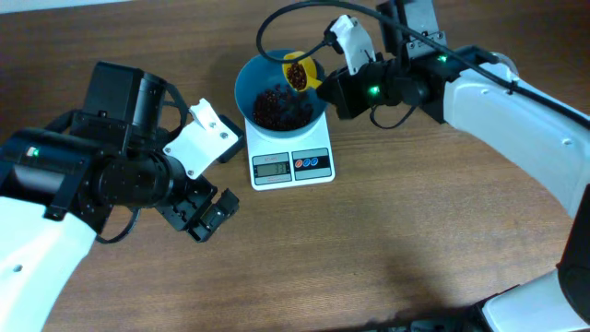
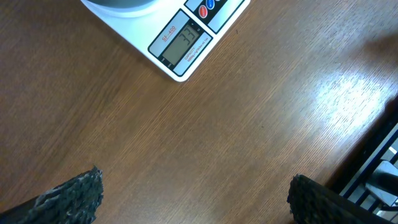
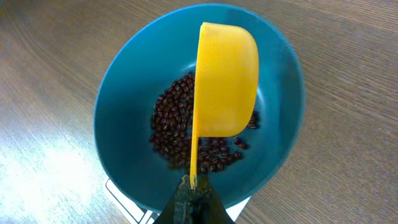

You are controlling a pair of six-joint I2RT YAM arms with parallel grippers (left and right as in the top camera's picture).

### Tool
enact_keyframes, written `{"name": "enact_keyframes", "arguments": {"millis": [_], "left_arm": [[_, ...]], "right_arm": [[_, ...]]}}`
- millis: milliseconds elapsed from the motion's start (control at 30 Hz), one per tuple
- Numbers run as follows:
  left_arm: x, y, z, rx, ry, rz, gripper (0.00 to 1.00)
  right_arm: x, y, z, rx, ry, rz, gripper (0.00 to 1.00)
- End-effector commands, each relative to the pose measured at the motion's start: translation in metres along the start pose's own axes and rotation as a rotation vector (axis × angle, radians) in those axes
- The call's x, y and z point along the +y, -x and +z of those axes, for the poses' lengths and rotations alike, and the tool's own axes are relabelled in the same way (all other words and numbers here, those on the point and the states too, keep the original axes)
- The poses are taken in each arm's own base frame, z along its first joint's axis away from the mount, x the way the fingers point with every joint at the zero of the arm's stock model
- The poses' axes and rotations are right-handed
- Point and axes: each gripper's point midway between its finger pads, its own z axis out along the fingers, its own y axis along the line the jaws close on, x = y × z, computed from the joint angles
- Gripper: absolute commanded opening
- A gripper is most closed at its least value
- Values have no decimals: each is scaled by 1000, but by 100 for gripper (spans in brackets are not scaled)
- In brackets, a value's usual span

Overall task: Scoop item into bowl and weigh 50g on scale
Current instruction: 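Shake the tilted scoop over the bowl to empty remaining beans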

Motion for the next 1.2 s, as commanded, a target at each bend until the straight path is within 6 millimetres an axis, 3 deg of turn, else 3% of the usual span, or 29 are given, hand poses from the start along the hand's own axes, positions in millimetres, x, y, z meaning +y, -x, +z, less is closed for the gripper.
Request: {"name": "enact_keyframes", "arguments": {"millis": [0,367,433,700,767,833,900,967,1167], "left_arm": [[0,0,1,2,1,14,99],[0,0,1,2,1,14,99],[0,0,1,2,1,14,99],[0,0,1,2,2,14,99],[0,0,1,2,1,14,99],[0,0,1,2,1,14,99],[0,0,1,2,1,14,99],[0,0,1,2,2,14,99],[0,0,1,2,1,14,99]], "right_arm": [[12,21,-12,-54,-12,-44,4],[22,13,-8,-3,-78,-71,4],[26,21,-14,-23,-71,-80,4],[26,16,-10,-8,-53,-70,4],[30,25,-17,-29,-52,-80,4],[25,17,-11,-2,-62,-65,4],[28,28,-23,-29,-79,-78,4],[23,12,-14,28,-83,-55,4],[22,17,-20,24,-104,-61,4]]}}
